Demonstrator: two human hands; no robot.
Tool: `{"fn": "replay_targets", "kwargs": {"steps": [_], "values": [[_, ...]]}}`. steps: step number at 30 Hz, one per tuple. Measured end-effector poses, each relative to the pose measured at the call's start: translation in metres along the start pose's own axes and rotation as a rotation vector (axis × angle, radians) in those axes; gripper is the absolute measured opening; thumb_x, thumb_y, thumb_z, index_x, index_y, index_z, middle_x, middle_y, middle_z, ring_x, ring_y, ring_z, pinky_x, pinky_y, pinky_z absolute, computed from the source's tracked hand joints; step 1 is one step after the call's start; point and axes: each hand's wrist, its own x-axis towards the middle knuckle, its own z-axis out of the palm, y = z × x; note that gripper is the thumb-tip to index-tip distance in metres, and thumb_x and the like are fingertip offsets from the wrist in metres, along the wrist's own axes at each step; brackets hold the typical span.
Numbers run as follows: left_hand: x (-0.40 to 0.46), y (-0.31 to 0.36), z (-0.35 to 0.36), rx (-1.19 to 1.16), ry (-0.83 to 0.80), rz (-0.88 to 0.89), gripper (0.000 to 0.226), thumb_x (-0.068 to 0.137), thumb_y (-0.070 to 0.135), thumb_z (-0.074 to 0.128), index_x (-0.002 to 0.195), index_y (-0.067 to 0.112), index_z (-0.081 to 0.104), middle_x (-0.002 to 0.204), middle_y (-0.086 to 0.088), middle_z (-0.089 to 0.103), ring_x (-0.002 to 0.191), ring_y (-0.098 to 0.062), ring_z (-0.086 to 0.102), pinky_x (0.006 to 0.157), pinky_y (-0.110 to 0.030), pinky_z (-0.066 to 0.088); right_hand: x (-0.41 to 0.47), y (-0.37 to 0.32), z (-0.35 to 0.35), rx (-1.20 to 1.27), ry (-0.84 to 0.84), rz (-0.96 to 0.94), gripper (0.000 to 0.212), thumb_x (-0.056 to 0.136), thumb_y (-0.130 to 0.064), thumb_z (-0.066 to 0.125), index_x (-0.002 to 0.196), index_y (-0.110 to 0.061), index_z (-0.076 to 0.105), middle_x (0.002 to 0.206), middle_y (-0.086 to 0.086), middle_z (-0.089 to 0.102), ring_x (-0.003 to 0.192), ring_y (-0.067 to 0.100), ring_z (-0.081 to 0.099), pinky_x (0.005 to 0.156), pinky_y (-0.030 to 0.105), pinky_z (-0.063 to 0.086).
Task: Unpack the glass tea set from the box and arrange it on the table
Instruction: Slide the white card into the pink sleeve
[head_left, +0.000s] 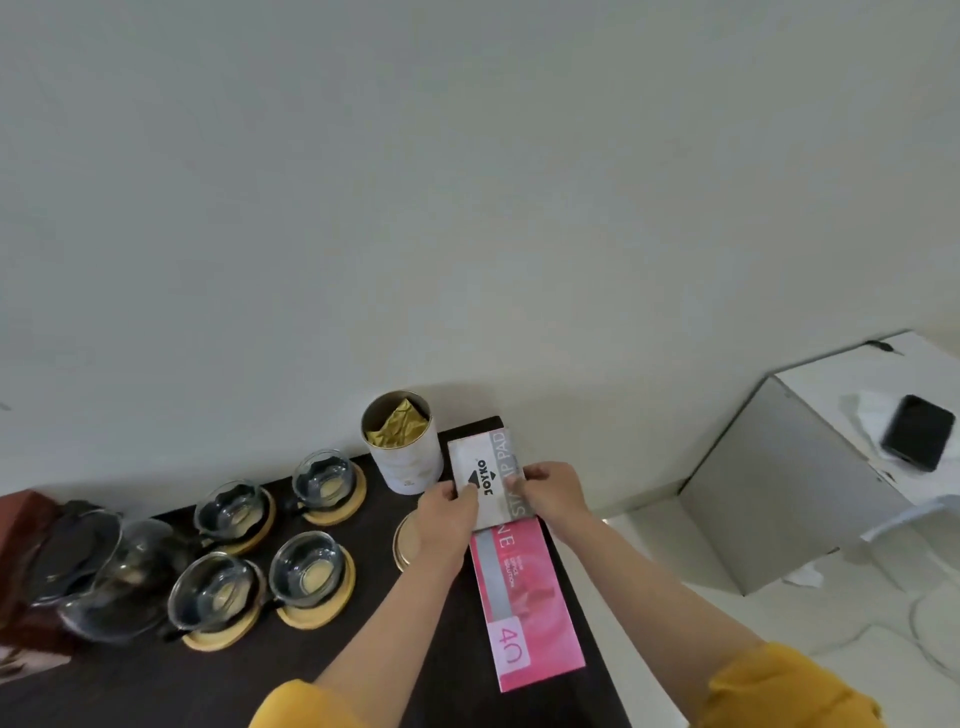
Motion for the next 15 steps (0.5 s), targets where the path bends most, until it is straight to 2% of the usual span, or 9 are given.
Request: {"fn": "replay_targets", "kwargs": {"steps": [3,7,9,11,13,15], "values": [[0.016,-0.001,0.011,-0.047,0.029,0.057,0.009,0.089,0.008,0.054,0.091,0.007,0.062,0.091,-0.008,0.071,0.081,-0.022,0.069,0.076,-0.044,0.058,0.028,-0.007,0.004,-0.033,-0.007,-0.032,0.011,0.079,-0.015,0.074,0.088,-0.008,0.076,0.081,0.007,0.075,0.075,0.020,0.072,0.077,0.040,0.059],[0.031,-0.003,0.021,-0.066,-0.004,0.076,0.023,0.088,0.006,0.054,0.109,0.012,0.059,0.103,-0.006,0.069,0.093,-0.022,0.067,0.083,-0.046,0.056,0.055,-0.012,0.008,-0.077,0.007,-0.058,0.005,0.076,-0.015,0.076,0.074,-0.010,0.076,0.075,0.010,0.074,0.074,0.025,0.071,0.072,0.044,0.056],[0.034,-0.004,0.025,-0.073,0.006,0.083,0.031,0.088,0.003,0.053,0.117,0.011,0.055,0.110,-0.006,0.067,0.097,-0.020,0.065,0.084,-0.042,0.055,0.060,-0.014,0.009,-0.064,0.020,-0.049,0.008,0.074,-0.015,0.078,0.068,-0.013,0.074,0.073,0.009,0.073,0.070,0.023,0.069,0.072,0.044,0.055],[0.034,-0.006,0.028,-0.070,0.013,0.089,0.037,0.088,0.001,0.052,0.123,0.010,0.051,0.113,-0.005,0.065,0.099,-0.017,0.063,0.082,-0.036,0.054,0.060,-0.015,0.009,-0.056,0.059,-0.056,0.010,0.075,-0.017,0.079,0.079,-0.008,0.076,0.078,0.007,0.071,0.074,0.021,0.067,0.075,0.040,0.054],[0.033,-0.007,0.030,-0.053,0.022,0.091,0.041,0.087,-0.001,0.052,0.126,0.011,0.048,0.115,-0.003,0.063,0.098,-0.014,0.061,0.081,-0.032,0.052,0.057,-0.015,0.009,-0.065,0.112,-0.037,0.025,0.075,-0.020,0.080,0.093,-0.004,0.075,0.085,0.007,0.070,0.083,0.020,0.067,0.078,0.031,0.052],[0.034,-0.008,0.030,-0.040,0.022,0.089,0.042,0.086,-0.002,0.052,0.126,0.011,0.049,0.115,-0.003,0.063,0.097,-0.012,0.061,0.081,-0.032,0.052,0.053,-0.016,0.011,-0.072,0.143,-0.019,0.025,0.077,-0.022,0.078,0.095,-0.005,0.074,0.084,0.004,0.068,0.083,0.017,0.064,0.076,0.024,0.047]]}}
